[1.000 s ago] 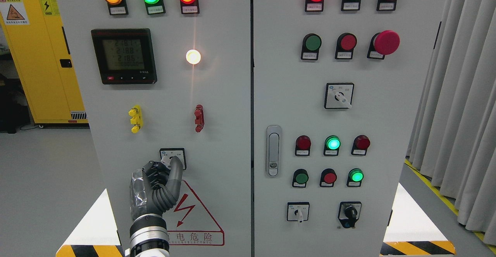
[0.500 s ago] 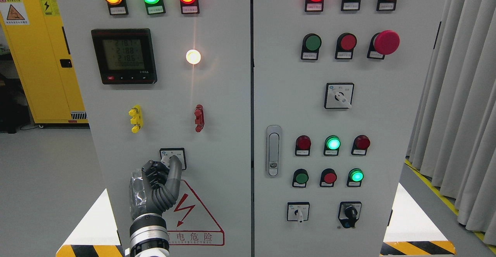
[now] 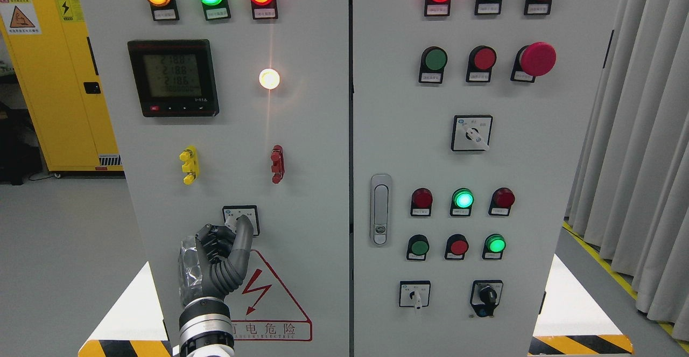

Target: Turn on light switch 1

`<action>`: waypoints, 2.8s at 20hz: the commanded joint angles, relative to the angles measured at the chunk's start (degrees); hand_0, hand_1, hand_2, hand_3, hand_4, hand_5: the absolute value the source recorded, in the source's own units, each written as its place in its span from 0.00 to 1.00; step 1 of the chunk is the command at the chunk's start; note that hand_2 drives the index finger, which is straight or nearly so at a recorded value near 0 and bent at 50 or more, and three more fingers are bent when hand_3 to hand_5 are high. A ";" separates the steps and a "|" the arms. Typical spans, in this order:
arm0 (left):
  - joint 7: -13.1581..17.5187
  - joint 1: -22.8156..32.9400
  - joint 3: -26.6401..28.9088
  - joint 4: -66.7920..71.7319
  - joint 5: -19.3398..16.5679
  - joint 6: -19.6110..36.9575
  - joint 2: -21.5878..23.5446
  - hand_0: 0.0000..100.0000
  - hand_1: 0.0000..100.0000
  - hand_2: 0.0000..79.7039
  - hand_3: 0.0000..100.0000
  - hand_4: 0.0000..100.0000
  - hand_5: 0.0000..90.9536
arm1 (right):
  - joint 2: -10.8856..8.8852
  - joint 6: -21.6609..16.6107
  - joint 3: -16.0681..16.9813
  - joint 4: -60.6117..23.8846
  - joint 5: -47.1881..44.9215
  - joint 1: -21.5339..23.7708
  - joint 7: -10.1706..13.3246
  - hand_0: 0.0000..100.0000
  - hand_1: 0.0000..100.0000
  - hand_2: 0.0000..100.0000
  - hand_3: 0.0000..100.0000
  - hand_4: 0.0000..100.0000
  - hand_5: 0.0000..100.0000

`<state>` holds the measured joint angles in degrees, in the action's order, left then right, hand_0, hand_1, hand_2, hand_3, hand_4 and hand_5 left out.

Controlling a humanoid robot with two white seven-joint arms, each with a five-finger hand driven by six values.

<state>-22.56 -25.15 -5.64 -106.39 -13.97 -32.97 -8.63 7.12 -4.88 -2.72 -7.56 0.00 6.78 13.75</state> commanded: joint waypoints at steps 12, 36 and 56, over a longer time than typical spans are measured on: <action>-1.08 2.56 -0.07 -0.75 0.34 4.13 0.19 0.14 0.45 0.78 0.93 0.90 0.96 | 0.00 0.04 0.00 0.00 -1.67 -0.01 0.05 0.00 0.50 0.04 0.00 0.00 0.00; 0.75 35.51 3.35 3.63 15.80 31.11 4.76 0.07 0.37 0.80 0.99 0.97 0.95 | 0.00 0.04 0.00 0.00 -1.67 -0.01 0.05 0.00 0.50 0.04 0.00 0.00 0.00; 30.98 38.79 11.80 83.94 18.80 48.97 6.52 0.26 0.43 0.06 0.29 0.32 0.00 | 0.00 0.04 0.00 0.00 -1.67 -0.01 -0.04 0.00 0.50 0.04 0.00 0.00 0.00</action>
<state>4.94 14.80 4.31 -59.56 4.65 16.01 -1.78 7.12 -4.88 -2.72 -7.56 0.00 6.77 13.75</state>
